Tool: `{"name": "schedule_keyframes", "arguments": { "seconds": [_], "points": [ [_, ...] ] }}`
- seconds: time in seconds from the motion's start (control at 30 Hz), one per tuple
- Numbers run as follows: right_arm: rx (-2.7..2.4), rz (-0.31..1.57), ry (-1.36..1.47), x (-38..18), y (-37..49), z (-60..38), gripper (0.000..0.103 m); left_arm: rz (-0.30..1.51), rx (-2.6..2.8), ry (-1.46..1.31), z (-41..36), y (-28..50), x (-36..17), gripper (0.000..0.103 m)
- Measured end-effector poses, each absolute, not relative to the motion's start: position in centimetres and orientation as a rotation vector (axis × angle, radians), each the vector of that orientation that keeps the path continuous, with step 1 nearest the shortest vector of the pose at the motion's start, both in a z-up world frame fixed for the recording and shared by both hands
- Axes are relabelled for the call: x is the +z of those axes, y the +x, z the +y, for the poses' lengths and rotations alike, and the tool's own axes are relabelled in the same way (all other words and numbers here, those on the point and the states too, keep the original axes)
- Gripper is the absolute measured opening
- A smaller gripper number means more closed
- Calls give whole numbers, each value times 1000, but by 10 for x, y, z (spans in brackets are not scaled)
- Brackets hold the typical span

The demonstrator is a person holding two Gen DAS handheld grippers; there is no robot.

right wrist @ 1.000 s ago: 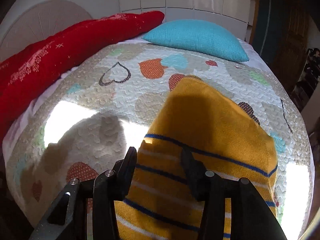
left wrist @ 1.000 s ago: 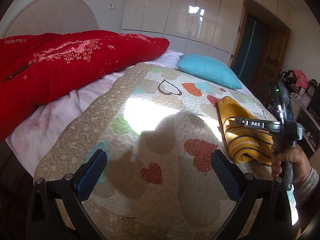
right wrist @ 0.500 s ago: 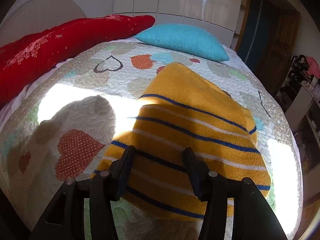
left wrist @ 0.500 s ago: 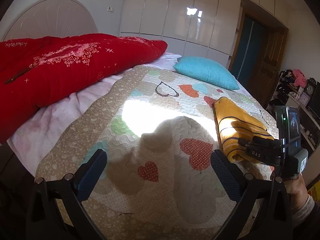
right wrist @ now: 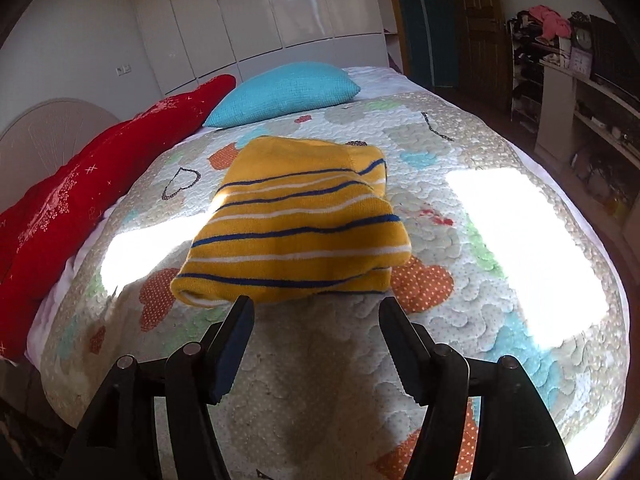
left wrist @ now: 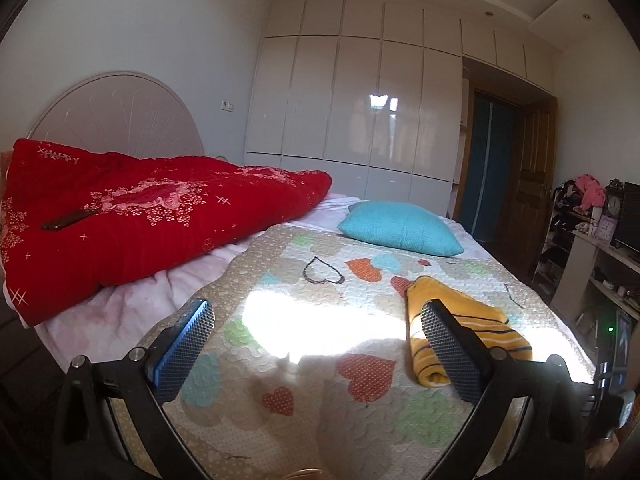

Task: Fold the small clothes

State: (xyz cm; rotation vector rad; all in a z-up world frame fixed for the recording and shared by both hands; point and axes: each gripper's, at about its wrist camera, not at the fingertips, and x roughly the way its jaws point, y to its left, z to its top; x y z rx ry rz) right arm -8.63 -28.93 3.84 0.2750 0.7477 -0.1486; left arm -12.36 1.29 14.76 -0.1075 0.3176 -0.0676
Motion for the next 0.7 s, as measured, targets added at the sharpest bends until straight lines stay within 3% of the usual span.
{"name": "schedule_keyframes", "arguments": {
  "seconds": [0.27,0.53,0.7],
  "points": [
    [-175,778,356,18,-104,-299,70,452,-165,57,-46,-104,148,103],
    [-235,797,397,3,-124,-313,73,733,-161,47,-73,-94,88,103],
    [-254,804,413,-2,-130,-319,73,792,-170,86,-85,-100,69,103]
  ]
}}
